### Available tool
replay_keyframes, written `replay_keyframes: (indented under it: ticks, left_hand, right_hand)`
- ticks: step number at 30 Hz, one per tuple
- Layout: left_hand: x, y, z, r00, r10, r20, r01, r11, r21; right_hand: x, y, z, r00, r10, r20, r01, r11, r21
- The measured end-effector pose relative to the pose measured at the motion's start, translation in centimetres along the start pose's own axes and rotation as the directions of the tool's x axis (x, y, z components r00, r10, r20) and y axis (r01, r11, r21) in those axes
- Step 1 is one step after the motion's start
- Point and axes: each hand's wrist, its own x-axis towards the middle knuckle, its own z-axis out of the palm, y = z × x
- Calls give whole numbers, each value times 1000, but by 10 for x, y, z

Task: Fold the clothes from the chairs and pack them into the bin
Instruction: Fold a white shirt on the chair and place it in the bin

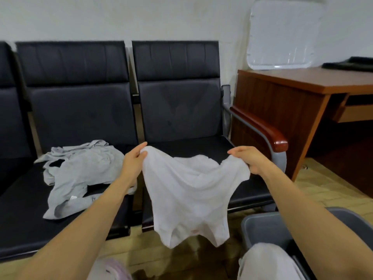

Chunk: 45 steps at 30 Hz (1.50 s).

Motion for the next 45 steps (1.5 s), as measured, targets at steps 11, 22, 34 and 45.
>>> replay_keyframes:
  ticks: [11,22,34,45]
  left_hand:
    - [9,143,-47,934,-1,-358,-40,993,-108]
    - [8,155,-45,907,-376,190,376,926,38]
    - [45,154,-14,971,-21,238,122,901,-417]
    - [-42,-48,-16,791,-488,370,545,836,-64]
  right_hand:
    - [-72,-126,-38,934,-334,-124,355,901,249]
    - [-64,-133,-32,996,-63,67,42,959,280]
    - [-45,-132,-1,959,-276,-57,221,608,762]
    - [-1,97,3,995,85,-50,-91,986,-138]
